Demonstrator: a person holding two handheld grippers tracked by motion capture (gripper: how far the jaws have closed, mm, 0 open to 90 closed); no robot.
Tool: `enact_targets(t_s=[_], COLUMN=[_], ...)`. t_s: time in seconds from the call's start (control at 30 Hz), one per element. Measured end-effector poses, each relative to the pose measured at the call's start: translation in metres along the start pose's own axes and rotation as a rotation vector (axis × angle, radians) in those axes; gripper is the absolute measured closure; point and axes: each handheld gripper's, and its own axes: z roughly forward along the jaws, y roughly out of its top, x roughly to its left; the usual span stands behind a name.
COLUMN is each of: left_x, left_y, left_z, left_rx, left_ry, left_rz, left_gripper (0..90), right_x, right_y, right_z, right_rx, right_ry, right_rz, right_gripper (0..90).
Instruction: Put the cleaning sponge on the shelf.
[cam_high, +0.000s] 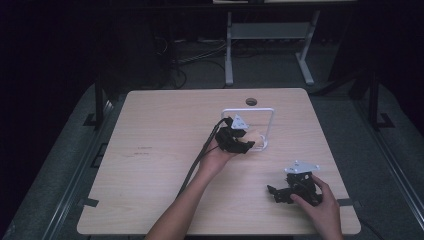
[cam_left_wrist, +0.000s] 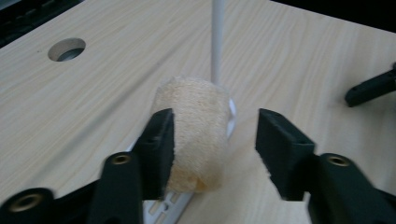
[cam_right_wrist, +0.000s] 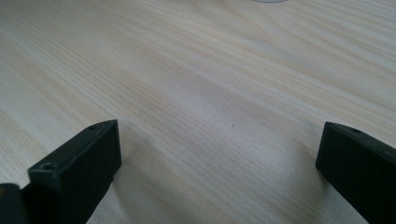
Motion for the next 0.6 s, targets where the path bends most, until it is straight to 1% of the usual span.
enact_targets(t_s=[0.07,0.1,0.13,0.17,0.23,0.3,0.33,0.43,0.5,0.57,0.6], left_x=[-0.002,-0.003,-0.004,-0.005,-0.007,-0.010,-0.010,-0.011,-0.010,-0.008,-0.007], left_y=[0.000,-0.001,-0.001,-0.001,-0.003,-0.005,-0.006,-0.012,-0.017,-0.022,-0.025], left_z=[-0.003,-0.005,-0.005,-0.005,-0.005,-0.002,0.000,0.006,0.011,0.016,0.018], left_rx=[-0.006,-0.004,-0.003,0.002,0.019,0.036,0.050,0.081,0.091,0.097,0.105], left_ry=[-0.029,-0.043,-0.052,-0.069,-0.101,-0.122,-0.129,-0.132,-0.124,-0.104,-0.101], left_rz=[-0.002,-0.002,-0.003,-0.006,-0.012,-0.012,-0.013,-0.012,-0.014,-0.027,-0.033], left_gripper=[59.3,64.2,67.5,71.2,79.3,87.3,89.6,89.8,89.8,89.7,89.7], right_x=[0.000,0.000,0.000,0.000,0.000,0.000,0.000,0.000,0.000,0.000,0.000], right_y=[0.000,0.000,0.000,0.000,0.000,0.000,0.000,0.000,0.000,0.000,0.000], right_z=[0.000,0.000,0.000,0.000,0.000,0.000,0.000,0.000,0.000,0.000,0.000], right_rx=[0.000,0.000,0.000,0.000,0.000,0.000,0.001,0.000,0.001,0.001,0.000], right_ry=[0.000,0.000,-0.001,0.000,0.000,0.000,0.000,0.000,0.000,0.000,0.001], right_rz=[-0.001,-0.001,-0.001,-0.001,-0.001,-0.001,0.000,0.000,0.000,-0.001,0.000], right_gripper=[0.0,0.0,0.0,0.0,0.0,0.0,0.0,0.0,0.0,0.0,0.0])
